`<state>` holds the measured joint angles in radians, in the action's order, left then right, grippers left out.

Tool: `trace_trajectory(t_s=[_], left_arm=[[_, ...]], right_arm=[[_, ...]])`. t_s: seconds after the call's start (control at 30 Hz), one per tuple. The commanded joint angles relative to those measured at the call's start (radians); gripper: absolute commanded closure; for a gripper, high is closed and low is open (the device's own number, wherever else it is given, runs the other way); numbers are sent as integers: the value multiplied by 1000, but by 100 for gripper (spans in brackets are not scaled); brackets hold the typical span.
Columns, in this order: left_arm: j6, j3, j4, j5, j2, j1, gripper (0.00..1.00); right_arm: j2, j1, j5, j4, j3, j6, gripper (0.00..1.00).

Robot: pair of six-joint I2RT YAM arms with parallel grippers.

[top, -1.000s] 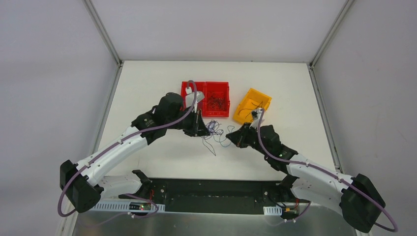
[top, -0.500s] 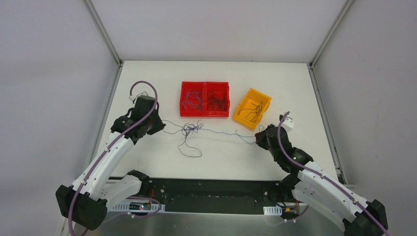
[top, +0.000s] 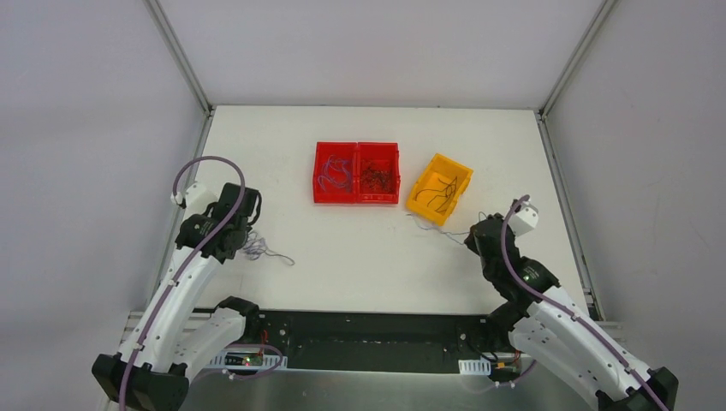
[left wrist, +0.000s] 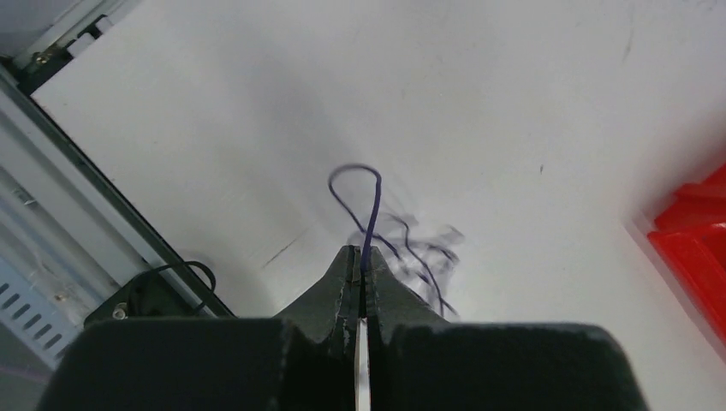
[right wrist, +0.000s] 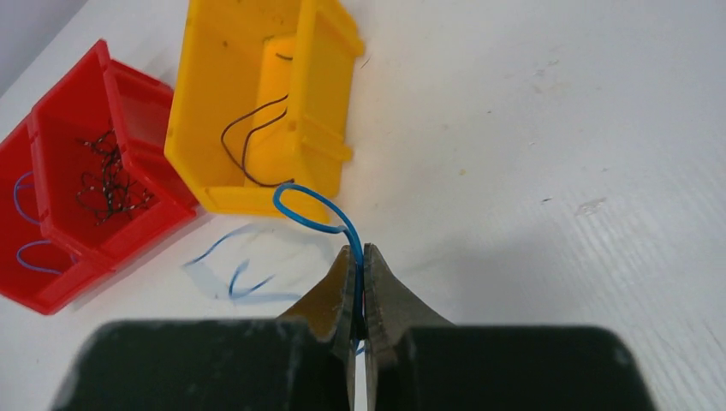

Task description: Untangle the cables

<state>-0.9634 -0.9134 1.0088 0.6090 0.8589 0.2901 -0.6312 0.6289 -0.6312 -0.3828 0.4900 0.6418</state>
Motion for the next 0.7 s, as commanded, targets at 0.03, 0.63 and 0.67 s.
trace_trajectory(t_s=[0.03, 0.63, 0.67], left_arm=[[-125, -14, 119, 179, -28, -19, 100], [-2, 10, -25, -12, 14, -22, 100], [8, 10, -32, -21, 8, -21, 100]], right_arm=[[40, -13, -214, -108, 61, 49, 100], [-312, 47, 714, 284, 357, -270, 100], [-344, 58, 717, 292, 394, -276, 100]])
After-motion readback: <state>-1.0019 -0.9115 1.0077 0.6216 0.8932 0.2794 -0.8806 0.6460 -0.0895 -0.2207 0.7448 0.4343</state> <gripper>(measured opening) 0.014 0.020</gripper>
